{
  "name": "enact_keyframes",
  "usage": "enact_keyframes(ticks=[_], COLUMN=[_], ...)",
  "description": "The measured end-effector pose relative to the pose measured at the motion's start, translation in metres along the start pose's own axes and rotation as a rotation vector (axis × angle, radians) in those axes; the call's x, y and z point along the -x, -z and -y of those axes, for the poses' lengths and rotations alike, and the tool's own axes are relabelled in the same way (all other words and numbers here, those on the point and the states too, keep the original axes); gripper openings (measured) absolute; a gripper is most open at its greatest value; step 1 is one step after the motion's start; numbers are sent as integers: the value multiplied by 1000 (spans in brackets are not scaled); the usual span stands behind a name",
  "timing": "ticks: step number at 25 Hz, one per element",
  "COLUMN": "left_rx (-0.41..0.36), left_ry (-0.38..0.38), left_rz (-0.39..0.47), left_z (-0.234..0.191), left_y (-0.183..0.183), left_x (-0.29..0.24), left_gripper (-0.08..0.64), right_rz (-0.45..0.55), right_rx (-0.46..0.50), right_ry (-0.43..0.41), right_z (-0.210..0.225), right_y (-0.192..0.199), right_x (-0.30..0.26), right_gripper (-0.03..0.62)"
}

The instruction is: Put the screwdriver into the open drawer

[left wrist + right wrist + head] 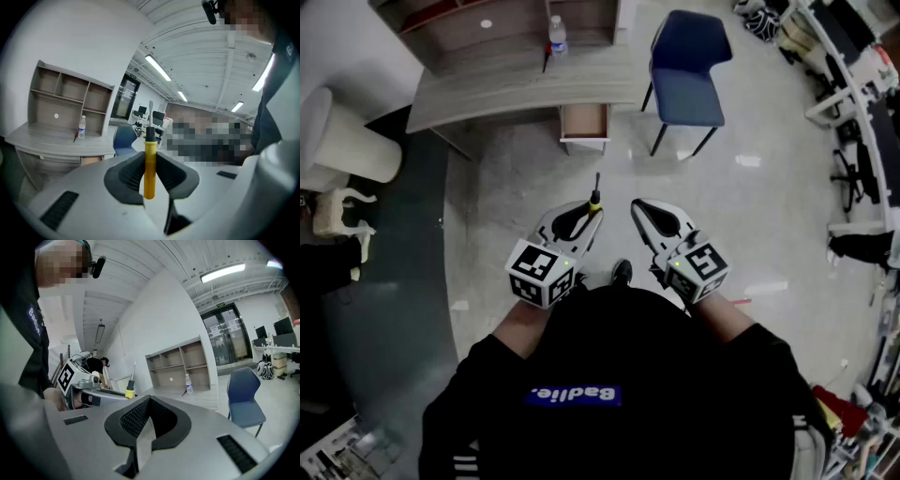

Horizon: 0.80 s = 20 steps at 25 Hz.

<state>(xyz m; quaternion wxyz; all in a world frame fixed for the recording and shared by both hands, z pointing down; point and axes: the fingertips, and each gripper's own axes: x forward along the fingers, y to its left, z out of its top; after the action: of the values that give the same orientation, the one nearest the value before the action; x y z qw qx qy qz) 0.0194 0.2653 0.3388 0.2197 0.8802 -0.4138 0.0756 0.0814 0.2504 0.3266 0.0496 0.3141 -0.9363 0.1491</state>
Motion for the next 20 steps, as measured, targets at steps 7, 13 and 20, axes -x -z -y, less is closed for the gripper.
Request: enact_keyframes(ticks=[7, 13, 20], left_rx=[-2, -2, -7], left_ry=[-2, -2, -8], left_rz=[1, -4, -10], left_z=[1, -1, 1], left_y=[1, 1, -3], left_x=[1, 0, -10], left_gripper=[74, 74, 74], right_rz=[-1, -1, 9], right_rx=[-2, -4, -17], right_ry=[4, -8, -6], right_z=[0, -1, 12], right_y=[0, 0, -4], right_x=[1, -2, 4], right_gripper=[28, 29, 29])
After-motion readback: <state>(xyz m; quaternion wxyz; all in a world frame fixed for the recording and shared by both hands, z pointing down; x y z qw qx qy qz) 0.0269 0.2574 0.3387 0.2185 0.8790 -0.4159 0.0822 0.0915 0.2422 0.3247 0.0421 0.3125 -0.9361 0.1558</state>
